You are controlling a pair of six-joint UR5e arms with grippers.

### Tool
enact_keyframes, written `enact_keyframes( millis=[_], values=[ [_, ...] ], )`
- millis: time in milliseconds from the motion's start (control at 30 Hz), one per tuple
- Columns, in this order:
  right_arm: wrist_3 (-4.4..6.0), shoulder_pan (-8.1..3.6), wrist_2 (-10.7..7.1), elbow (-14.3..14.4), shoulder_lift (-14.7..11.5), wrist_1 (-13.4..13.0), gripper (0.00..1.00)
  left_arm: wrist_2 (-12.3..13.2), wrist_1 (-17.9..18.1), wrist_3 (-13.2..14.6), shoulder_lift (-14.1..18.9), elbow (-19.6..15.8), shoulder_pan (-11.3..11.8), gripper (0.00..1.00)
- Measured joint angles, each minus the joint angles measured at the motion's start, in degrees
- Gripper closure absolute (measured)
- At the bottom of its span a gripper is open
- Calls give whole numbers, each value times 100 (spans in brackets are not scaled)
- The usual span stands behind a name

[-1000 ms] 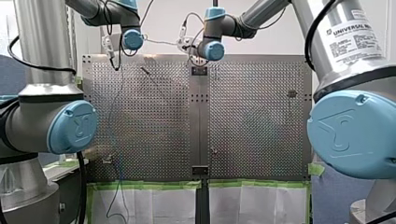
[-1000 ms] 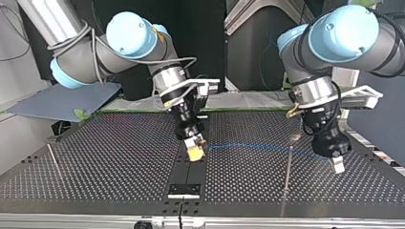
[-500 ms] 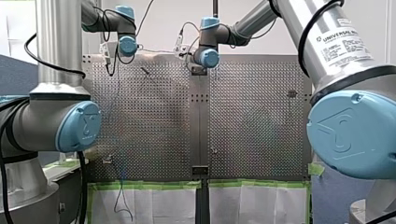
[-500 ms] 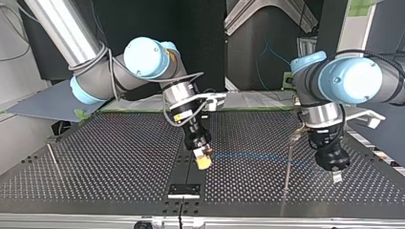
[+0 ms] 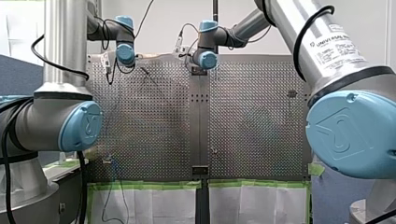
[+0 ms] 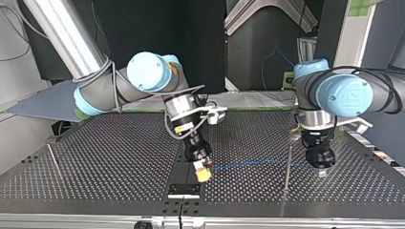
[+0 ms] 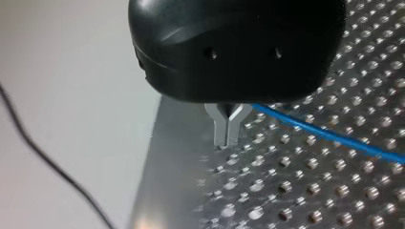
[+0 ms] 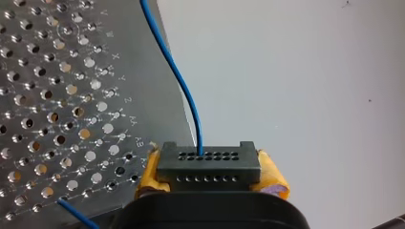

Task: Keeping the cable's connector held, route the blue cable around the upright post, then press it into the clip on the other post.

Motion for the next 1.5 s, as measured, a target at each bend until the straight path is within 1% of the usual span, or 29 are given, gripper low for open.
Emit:
enact_keyframes(
  millis=[100,200,333,433,567,667,800,933,967,1000,1033,1067,1100,1133,1167,1200,1267,1333,1367,1500],
  values=[
    [-31,-18,-3,-13,50,5,100,145,-1,-2,-131,1,3,100],
    [-81,-19,-8,-14,110,15,100,199,4,-2,-264,0,24,100],
    [-191,-2,-7,-15,221,54,100,213,22,-14,-352,0,82,100],
    [-246,6,-4,-15,331,87,100,230,37,-48,-375,0,135,100],
    [-342,14,5,-13,467,131,100,340,54,-79,-467,-1,158,100],
    [-415,16,56,1,565,173,100,405,72,-94,-607,0,146,100],
    [-523,20,100,26,706,263,100,495,175,-197,-755,0,132,100],
    [-649,45,137,34,876,417,100,603,219,-372,-792,0,124,100],
    [-682,55,157,35,912,453,100,621,219,-413,-795,0,123,93],
    [-714,64,181,38,948,485,100,637,223,-466,-796,1,122,93],
    [-750,76,218,51,997,517,100,642,225,-507,-797,0,122,81],
    [-769,85,247,70,1035,531,100,640,224,-551,-798,0,122,72],
    [-783,91,280,97,1078,538,100,625,219,-613,-798,0,122,72],
    [-797,97,325,142,1133,539,100,601,212,-660,-798,0,121,59],
    [-805,99,358,179,1168,538,100,571,198,-709,-798,0,121,49],
    [-813,101,387,214,1195,537,100,522,168,-770,-800,0,121,49],
    [-833,105,442,294,1232,531,100,447,103,-845,-801,0,118,30],
    [-850,103,472,362,1249,522,100,404,27,-929,-801,0,110,30],
    [-856,101,481,388,1254,518,100,406,6,-964,-804,0,106,32],
    [-875,104,504,463,1264,508,100,542,-4,-1158,-893,-1,78,32]
  ],
)
